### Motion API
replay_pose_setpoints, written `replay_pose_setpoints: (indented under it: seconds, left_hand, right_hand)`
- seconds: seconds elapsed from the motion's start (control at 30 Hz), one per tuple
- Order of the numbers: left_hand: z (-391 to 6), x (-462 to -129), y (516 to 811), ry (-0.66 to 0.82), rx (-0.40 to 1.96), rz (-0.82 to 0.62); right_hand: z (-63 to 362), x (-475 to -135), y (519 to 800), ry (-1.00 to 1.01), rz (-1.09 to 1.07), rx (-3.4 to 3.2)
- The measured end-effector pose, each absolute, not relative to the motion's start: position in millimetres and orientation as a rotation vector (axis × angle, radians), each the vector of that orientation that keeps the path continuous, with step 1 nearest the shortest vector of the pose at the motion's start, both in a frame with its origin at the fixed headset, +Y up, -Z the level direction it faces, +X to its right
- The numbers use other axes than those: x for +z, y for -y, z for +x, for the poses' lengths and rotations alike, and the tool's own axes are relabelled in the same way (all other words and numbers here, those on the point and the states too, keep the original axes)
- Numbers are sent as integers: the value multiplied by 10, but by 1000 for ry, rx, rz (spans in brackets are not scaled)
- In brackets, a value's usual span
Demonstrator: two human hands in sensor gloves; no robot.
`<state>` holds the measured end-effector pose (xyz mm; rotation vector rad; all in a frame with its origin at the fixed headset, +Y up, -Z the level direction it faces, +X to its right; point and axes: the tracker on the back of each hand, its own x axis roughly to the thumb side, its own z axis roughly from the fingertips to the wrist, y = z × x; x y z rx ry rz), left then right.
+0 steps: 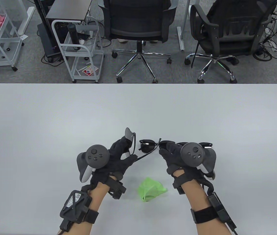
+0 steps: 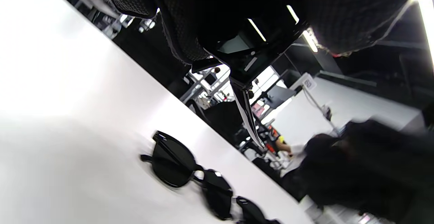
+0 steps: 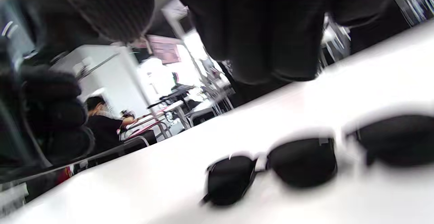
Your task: Dust sunglasses
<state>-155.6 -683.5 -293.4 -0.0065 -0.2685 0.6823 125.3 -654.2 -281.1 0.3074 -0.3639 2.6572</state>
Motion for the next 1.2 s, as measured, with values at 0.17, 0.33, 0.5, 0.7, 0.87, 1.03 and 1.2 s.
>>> replay_pose_setpoints:
  seconds: [0.17, 0.33, 0.5, 0.7, 0.87, 1.03, 1.2]
  left_hand:
    - [-1388, -2887, 6856, 336, 607, -34]
    - [-1261, -2845, 6888, 401, 599, -105]
    - [-1254, -2847, 6909, 407, 584, -123]
    - [-1270, -2854, 6904, 403, 602, -123]
    - [-1303, -2857, 6900, 404, 573, -130]
    - [-1300, -2875, 6933, 413, 517, -182]
    - [-1295, -2890, 6930, 426, 521, -209]
  right_hand:
    - [1001, -2745, 6538, 304, 439, 2349]
    - [993, -2783, 6642, 221, 517, 2312]
    - [1016, -2814, 6670, 170, 516, 2272]
    - [1069, -2770, 6561, 325, 487, 2404]
    - [1187, -2755, 6491, 489, 431, 2540]
    - [1301, -2769, 6487, 593, 407, 2593]
    - [1299, -2749, 6456, 686, 435, 2625]
